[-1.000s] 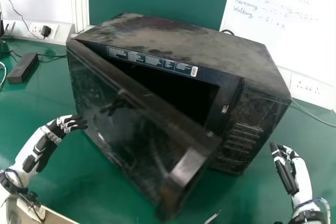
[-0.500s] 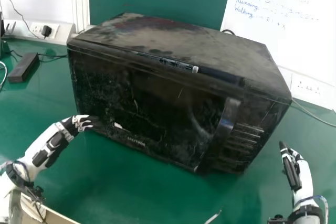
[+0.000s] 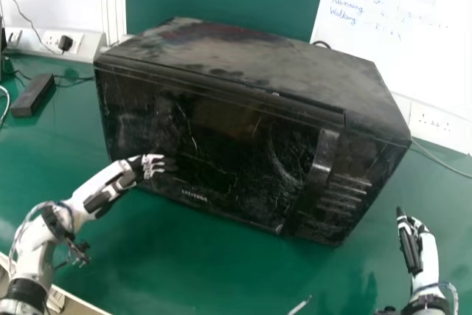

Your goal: Put biscuit inside oven

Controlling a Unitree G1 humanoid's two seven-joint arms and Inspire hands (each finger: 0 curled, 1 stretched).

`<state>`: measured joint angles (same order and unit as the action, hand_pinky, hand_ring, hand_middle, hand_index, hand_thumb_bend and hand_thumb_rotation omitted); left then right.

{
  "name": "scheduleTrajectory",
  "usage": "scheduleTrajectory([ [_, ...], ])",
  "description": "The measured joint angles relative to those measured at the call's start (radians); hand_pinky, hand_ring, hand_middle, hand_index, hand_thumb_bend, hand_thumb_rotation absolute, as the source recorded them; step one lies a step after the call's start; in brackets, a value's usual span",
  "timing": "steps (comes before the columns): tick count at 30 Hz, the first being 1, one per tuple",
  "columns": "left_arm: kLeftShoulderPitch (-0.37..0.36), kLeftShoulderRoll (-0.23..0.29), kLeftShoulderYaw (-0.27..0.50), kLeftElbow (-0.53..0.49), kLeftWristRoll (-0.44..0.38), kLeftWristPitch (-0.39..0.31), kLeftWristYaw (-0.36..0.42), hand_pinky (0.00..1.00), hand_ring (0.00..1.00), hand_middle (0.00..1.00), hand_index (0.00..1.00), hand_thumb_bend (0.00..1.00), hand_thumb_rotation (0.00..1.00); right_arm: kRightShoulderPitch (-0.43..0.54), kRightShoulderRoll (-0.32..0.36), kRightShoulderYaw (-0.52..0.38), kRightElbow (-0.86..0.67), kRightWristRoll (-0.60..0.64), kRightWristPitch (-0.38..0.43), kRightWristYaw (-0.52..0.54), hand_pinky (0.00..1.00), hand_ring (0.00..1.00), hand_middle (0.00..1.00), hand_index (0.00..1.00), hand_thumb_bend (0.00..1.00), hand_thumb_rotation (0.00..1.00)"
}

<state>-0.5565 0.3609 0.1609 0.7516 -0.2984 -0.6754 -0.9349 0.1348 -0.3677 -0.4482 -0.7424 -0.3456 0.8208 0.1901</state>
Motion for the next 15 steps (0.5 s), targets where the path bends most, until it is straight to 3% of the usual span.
scheduleTrajectory([
  [8, -0.112, -0.018, -0.025, 0.17, 0.076, -0.068, 0.053, 0.76, 0.82, 0.86, 0.86, 0.68, 0.68, 0.0, 0.004, -0.01, 0.01, 0.02, -0.019, -0.001, 0.81, 0.88, 0.91, 0.92, 0.78, 0.52],
  [15, -0.184, -0.018, -0.052, 0.285, 0.165, -0.113, 0.113, 0.74, 0.81, 0.86, 0.88, 0.69, 0.72, 0.009, 0.0, -0.003, 0.01, 0.003, -0.029, -0.009, 0.74, 0.84, 0.88, 0.89, 0.82, 0.58],
])
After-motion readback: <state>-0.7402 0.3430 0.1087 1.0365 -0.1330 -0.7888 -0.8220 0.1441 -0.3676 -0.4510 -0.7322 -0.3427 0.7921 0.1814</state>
